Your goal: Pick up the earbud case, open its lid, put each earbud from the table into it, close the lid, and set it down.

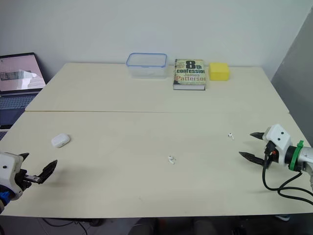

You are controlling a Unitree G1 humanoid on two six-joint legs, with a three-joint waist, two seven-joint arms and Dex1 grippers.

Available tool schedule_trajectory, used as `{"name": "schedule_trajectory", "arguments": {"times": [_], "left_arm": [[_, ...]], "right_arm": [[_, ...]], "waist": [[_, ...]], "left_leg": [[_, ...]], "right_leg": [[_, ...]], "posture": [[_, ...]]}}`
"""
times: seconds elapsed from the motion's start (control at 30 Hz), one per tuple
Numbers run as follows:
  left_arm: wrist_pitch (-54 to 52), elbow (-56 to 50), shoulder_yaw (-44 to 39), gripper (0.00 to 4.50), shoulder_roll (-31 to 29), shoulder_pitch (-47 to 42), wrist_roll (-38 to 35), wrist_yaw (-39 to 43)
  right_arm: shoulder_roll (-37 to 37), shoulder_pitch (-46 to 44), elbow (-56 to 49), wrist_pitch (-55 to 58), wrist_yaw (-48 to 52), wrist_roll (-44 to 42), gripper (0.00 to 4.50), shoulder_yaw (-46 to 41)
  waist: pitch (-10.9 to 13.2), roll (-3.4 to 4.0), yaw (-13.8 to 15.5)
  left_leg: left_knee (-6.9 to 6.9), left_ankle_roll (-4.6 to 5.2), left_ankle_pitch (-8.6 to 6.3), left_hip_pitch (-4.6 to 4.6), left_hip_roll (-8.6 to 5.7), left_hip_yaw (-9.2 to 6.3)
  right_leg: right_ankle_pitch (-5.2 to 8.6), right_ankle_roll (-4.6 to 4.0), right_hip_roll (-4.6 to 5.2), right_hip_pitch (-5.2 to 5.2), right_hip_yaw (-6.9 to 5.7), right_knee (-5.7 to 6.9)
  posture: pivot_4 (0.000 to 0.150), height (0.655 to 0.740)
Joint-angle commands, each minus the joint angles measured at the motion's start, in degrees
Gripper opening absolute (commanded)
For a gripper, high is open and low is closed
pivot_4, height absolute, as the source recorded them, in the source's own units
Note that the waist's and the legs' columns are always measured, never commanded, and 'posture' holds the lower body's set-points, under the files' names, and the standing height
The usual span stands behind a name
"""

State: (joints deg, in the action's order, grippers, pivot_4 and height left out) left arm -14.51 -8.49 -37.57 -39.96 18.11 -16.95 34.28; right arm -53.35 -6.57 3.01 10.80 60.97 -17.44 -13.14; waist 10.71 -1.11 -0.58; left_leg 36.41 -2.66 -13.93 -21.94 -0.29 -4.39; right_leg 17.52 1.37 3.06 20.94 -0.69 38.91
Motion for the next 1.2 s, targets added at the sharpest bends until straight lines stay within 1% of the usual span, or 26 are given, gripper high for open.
{"name": "schedule_trajectory", "arguments": {"times": [0.03, 0.2, 0.33, 0.63, 0.87, 0.97, 1.1, 1.2], "left_arm": [[0.88, 0.23, -1.28, 4.46, -0.63, -0.38, -0.65, 0.5], [2.21, 0.38, -3.38, 4.46, -0.17, -0.5, -3.31, 2.7], [3.09, 0.2, -3.41, 4.46, 0.42, 0.03, -4.22, 3.59], [1.4, -0.77, -3.41, 4.46, 1.66, 0.41, -5.9, 2.82], [-1.02, -3.72, -3.07, 4.46, 4.72, 0.68, -6.91, -0.75], [-2.58, -4.84, -3.55, 4.46, 6.87, -0.42, -7.17, -4.51], [-6.39, -6.54, -2.65, 4.46, 9.44, -3.33, -5.54, -12.69], [-10.69, -7.01, -2.12, 4.46, 12.54, -9.06, -4.58, -22.35]], "right_arm": [[-0.2, -0.27, -0.04, -0.74, -0.43, -0.44, 4.5, -1.79], [0.15, -0.61, 0.49, -1.08, -0.45, -0.96, 4.5, -2.04], [0.32, -1.43, 0.29, -0.55, 0.13, -2.45, 4.5, -2.54], [-0.32, -1.93, 0.13, 1.03, 0.89, -3.6, 4.5, -2.9], [-0.36, -1.75, -0.16, 1.15, 1.6, -3.58, 4.5, -3.12], [-0.23, -2.14, -0.66, 1.34, 1.69, -3.74, 4.5, -3.06], [0.33, -3.99, -2.61, 2.04, 1.67, -4.46, 4.5, -2.05], [1.01, -6.63, -6.82, 4.77, 2.23, -6.48, 4.5, -0.05]], "waist": [[0.0, 0.0, 0.0], [0.0, 0.0, 0.02], [0.0, 0.0, 0.02], [0.0, 0.0, 0.09], [0.0, 0.0, 0.12], [0.0, 0.0, 0.15], [0.0, -0.01, 0.14], [0.0, -0.01, 0.19]], "left_leg": [[0.0, 0.0, 0.0, 0.0, 0.0, 0.0], [0.0, 0.0, 0.0, 0.0, 0.0, 0.01], [-0.02, 0.0, 0.0, -0.04, 0.02, 0.08], [-0.02, 0.0, 0.0, -0.06, 0.02, 0.09], [-0.02, 0.0, 0.0, -0.07, 0.03, 0.1], [-0.02, 0.0, 0.0, -0.07, 0.02, 0.1], [-0.01, 0.0, 0.0, -0.06, 0.03, 0.1], [-0.01, 0.0, 0.0, -0.05, 0.03, 0.08]], "right_leg": [[0.0, 0.0, 0.0, 0.0, 0.0, 0.0], [0.0, 0.0, 0.0, 0.01, 0.0, 0.0], [-0.04, -0.06, 0.0, 0.1, 0.06, 0.01], [-0.05, -0.04, -0.01, 0.15, 0.07, 0.03], [-0.05, -0.03, -0.01, 0.16, 0.08, 0.04], [-0.06, -0.02, -0.01, 0.15, 0.08, 0.04], [-0.07, 0.0, -0.02, 0.15, 0.08, 0.06], [-0.09, 0.03, -0.05, 0.15, 0.07, 0.07]], "posture": [[0.15, 0.74], [0.15, 0.74], [0.15, 0.74], [0.15, 0.74], [0.15, 0.74], [0.15, 0.74], [0.15, 0.74], [0.15, 0.74]]}}
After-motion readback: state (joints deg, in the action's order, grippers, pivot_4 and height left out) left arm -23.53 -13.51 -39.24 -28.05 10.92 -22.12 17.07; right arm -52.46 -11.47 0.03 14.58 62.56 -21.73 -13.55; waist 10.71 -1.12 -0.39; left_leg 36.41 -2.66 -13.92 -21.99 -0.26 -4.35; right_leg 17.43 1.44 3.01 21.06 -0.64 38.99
